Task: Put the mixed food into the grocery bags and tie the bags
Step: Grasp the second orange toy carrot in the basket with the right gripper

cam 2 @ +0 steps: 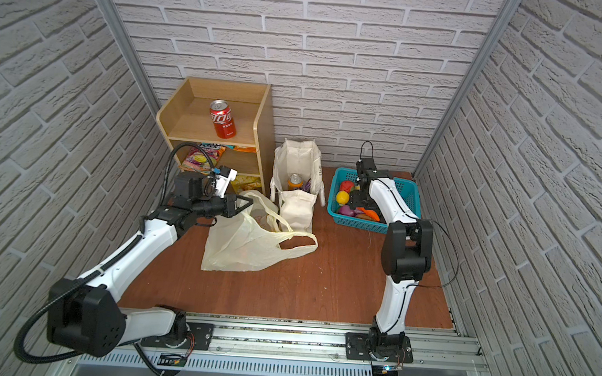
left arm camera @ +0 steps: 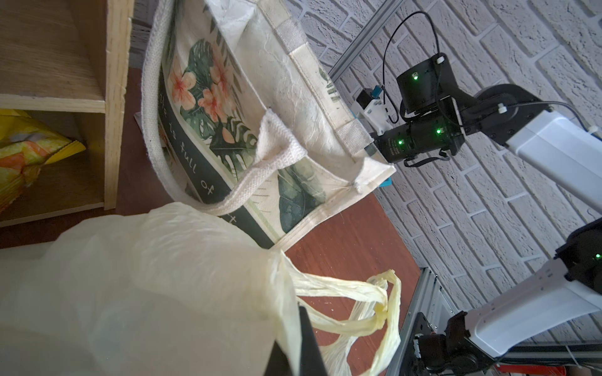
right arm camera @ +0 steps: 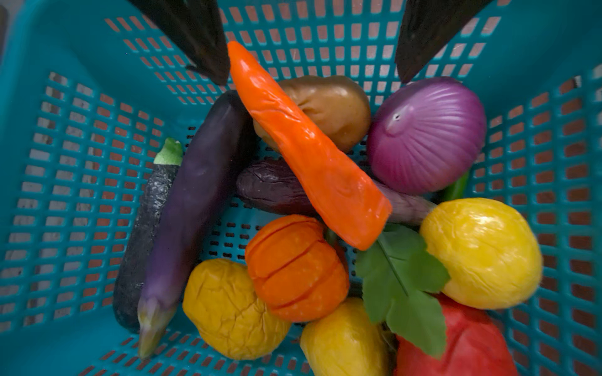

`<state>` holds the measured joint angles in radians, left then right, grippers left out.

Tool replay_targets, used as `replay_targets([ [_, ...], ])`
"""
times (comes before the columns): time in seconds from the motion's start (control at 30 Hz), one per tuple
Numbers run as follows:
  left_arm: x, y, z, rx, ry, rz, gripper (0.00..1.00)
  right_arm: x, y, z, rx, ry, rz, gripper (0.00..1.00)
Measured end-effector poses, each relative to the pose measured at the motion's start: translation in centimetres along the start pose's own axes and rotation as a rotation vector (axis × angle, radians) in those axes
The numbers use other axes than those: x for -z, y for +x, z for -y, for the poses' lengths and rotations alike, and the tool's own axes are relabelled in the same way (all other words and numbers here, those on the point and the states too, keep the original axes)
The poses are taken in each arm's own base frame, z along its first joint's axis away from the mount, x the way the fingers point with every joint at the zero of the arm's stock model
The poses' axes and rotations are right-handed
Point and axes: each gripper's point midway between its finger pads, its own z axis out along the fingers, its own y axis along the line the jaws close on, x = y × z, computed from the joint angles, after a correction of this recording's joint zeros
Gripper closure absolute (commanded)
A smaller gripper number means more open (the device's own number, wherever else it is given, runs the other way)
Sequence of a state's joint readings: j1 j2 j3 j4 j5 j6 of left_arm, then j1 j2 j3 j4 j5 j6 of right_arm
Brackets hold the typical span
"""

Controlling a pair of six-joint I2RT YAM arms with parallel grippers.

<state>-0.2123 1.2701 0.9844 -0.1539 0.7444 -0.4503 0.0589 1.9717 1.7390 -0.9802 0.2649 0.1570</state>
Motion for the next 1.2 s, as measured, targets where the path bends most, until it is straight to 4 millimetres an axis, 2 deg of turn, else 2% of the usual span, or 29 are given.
replay_targets([
  [0.17,0.0,-0.1,0.0,-0.002,0.007,0.001,1.0,-0.9,-0.8,0.3,0.032,0.048,-0.011,0.18],
  [0.43,-0.3,0.1,-0.1,0.013,0.021,-0.001,1.0,-4.0,-1.0,-0.5,0.08,0.079,-0.082,0.19],
  [0.57,-0.3,0.1,-0.1,0.014,0.023,0.001,1.0,-4.3,-2.0,-0.7,0.083,0.081,-0.078,0.22],
  [0.7,-0.3,0.0,-0.1,0.016,0.024,0.003,1.0,-4.3,-2.7,-0.7,0.08,0.079,-0.068,0.3],
  [0.83,-0.3,-0.1,-0.1,0.014,0.026,0.005,1.0,-4.4,-2.7,-0.4,0.057,0.061,-0.076,0.42],
  [0.9,-0.3,-0.1,-0.1,0.015,0.026,0.006,1.0,-4.6,-2.6,-0.2,0.04,0.05,-0.083,0.44],
  [1.2,-0.3,-0.1,-0.1,0.016,0.026,0.007,1.0,-5.9,-1.8,0.9,-0.075,-0.039,-0.107,0.4],
])
